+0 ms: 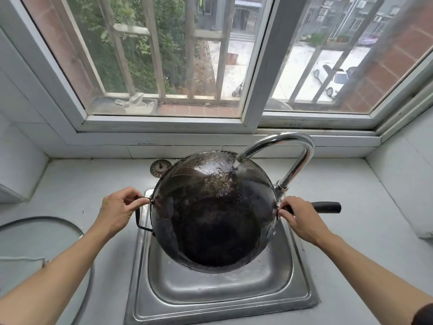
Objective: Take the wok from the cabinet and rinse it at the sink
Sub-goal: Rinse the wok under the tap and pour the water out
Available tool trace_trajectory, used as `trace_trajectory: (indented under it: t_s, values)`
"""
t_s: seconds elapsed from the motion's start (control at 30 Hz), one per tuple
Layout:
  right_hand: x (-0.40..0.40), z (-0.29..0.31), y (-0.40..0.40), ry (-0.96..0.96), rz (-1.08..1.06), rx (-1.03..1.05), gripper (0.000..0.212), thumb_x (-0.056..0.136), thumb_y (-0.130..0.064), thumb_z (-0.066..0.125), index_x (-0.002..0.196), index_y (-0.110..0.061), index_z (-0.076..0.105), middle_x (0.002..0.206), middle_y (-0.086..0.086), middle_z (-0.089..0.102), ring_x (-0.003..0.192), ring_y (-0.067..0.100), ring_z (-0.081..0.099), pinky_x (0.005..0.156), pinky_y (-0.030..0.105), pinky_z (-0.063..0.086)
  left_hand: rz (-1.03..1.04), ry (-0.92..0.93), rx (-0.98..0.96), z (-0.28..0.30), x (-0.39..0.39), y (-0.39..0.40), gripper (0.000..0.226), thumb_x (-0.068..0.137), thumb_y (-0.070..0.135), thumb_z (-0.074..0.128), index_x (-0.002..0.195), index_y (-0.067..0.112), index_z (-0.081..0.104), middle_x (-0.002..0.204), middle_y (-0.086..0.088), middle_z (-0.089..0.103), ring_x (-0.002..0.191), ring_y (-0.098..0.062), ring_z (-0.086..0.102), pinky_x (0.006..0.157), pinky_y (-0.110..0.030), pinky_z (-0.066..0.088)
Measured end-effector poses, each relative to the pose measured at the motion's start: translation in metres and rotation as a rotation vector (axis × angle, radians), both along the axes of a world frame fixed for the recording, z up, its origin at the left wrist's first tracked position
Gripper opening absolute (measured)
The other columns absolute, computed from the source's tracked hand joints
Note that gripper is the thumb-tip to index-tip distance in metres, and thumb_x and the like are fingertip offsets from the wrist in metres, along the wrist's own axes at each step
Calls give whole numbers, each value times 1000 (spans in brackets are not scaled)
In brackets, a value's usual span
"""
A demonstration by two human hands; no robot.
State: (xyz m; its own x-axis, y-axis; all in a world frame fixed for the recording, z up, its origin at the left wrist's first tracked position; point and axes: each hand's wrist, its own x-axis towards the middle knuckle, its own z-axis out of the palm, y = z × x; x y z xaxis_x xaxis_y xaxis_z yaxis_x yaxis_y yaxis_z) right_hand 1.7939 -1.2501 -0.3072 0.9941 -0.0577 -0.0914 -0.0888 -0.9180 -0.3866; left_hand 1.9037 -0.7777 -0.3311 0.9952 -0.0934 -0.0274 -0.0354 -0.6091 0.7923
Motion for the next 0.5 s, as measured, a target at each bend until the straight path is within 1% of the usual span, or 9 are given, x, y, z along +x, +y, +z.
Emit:
trace_trajectory:
  t_s: [0.07,0.17,0.3,0.4,0.43,0.5]
  values:
    - [-5,0,-4,0,-12,1,11,89,-29,62,81,-28,55,77,-12,56,77,11,49,72,33,43,-11,10,-4,-3,-1,-4,14,76,28,80,72,27,67,69,4,68,69,-13,62,57,-7,40]
    - [-11,-2,-8,4,-22,3,10,90,-29,62,82,-27,56,78,-11,57,78,12,49,73,33,43,-14,27,-9,-7,-3,-9,15,76,28,81,71,27,67,67,3,68,68,-15,61,57,-7,39]
    - [-15,-2,-9,20,-34,15,9,90,-29,61,84,-24,57,80,-7,58,80,15,50,75,36,45,-9,37,-2,-10,-3,-12,16,77,29,81,69,27,66,66,-1,65,66,-20,56,58,-16,39]
    - [-16,-1,-7,17,-36,32,9,90,-28,61,84,-23,57,80,-7,58,80,15,50,75,36,45,-1,38,6,-9,-4,-11,14,77,30,80,71,26,68,68,1,66,68,-18,58,62,-21,43]
    - [-17,-1,-6,16,-37,37,9,90,-28,61,83,-24,57,80,-7,58,80,14,50,74,36,45,0,36,10,-8,-5,-10,14,77,30,80,72,26,68,69,2,67,69,-16,59,62,-20,43]
    - [-18,0,-5,12,-33,45,10,90,-28,61,83,-24,56,80,-8,57,79,13,49,74,34,44,3,29,17,-6,-9,-7,13,77,30,80,72,27,68,68,4,68,69,-11,61,60,-12,42]
